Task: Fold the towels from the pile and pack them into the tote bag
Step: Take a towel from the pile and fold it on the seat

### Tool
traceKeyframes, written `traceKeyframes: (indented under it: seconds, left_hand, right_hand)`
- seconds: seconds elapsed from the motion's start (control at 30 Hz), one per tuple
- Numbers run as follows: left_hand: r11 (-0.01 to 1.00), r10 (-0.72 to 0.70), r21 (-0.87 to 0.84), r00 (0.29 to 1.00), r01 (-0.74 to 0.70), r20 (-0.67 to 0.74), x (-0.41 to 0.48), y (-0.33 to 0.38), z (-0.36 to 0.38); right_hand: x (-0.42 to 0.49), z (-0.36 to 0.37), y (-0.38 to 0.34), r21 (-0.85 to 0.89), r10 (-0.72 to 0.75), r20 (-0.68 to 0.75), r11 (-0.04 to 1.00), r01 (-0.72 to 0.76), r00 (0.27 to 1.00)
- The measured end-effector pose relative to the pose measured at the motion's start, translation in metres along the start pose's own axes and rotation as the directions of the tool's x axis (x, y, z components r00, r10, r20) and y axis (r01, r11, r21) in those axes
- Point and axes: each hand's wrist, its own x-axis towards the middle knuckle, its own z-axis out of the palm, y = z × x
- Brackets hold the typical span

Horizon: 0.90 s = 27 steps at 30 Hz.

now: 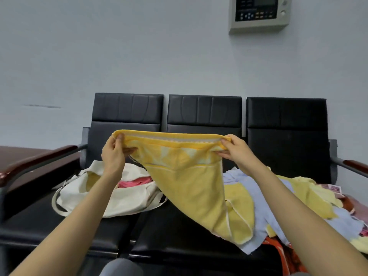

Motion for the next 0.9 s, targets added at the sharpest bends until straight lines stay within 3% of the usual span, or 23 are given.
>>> traceKeyframes:
  seconds: [0.13,0.37,0.47,0.53,0.57,0.63,0.67,0.73,0.8,0.83,0.9]
  left_hand:
    - [0.998,-0.014,0.054,1.0,0.014,0.005,0.003,-0.003,-0.007]
    - [0.965,-0.203,0.214,0.953,0.155,0.226,0.005,-0.046,0.018]
    - [0.887,-0.408,0.373,0.839,0.272,0.359,0.013,-0.071,0.043]
    - [0.803,-0.545,0.51,0.729,0.309,0.415,0.021,-0.091,0.062]
    - [0.774,-0.575,0.555,0.707,0.305,0.413,0.026,-0.098,0.073]
    - [0.788,-0.49,0.568,0.799,0.237,0.347,0.038,-0.101,0.098]
    - [0.835,-0.377,0.52,0.874,0.179,0.305,0.044,-0.094,0.111]
    - [0.943,-0.113,0.332,0.962,0.025,0.249,0.054,-0.064,0.132]
    - [0.984,0.053,0.157,0.975,-0.088,0.214,0.054,-0.042,0.141]
    - [0.988,0.082,0.112,0.974,-0.107,0.21,0.05,-0.04,0.14]
    - [0.989,0.05,0.121,0.971,-0.08,0.236,0.038,-0.058,0.128]
  right_hand:
    - [0.007,0.009,0.006,-0.04,-0.006,-0.015,0.999,0.006,1.0]
    - [0.017,-0.031,0.028,-0.274,-0.014,-0.213,0.961,-0.046,0.977]
    - [0.034,-0.048,0.05,-0.287,0.152,-0.275,0.929,-0.232,0.949]
    - [0.05,-0.059,0.073,-0.452,0.323,-0.188,0.81,-0.373,0.928]
    - [0.059,-0.063,0.084,-0.519,0.384,-0.167,0.749,-0.412,0.908]
    - [0.075,-0.067,0.089,-0.392,0.375,-0.184,0.819,-0.418,0.909]
    - [0.081,-0.069,0.084,-0.347,0.238,-0.259,0.882,-0.32,0.936]
    - [0.086,-0.07,0.06,-0.272,-0.069,-0.412,0.961,-0.05,0.909]
    - [0.083,-0.07,0.039,-0.19,-0.225,-0.411,0.969,0.158,0.884]
    - [0.079,-0.07,0.039,-0.184,-0.244,-0.378,0.965,0.186,0.893]
    - [0.069,-0.073,0.056,-0.25,-0.18,-0.311,0.963,0.103,0.933]
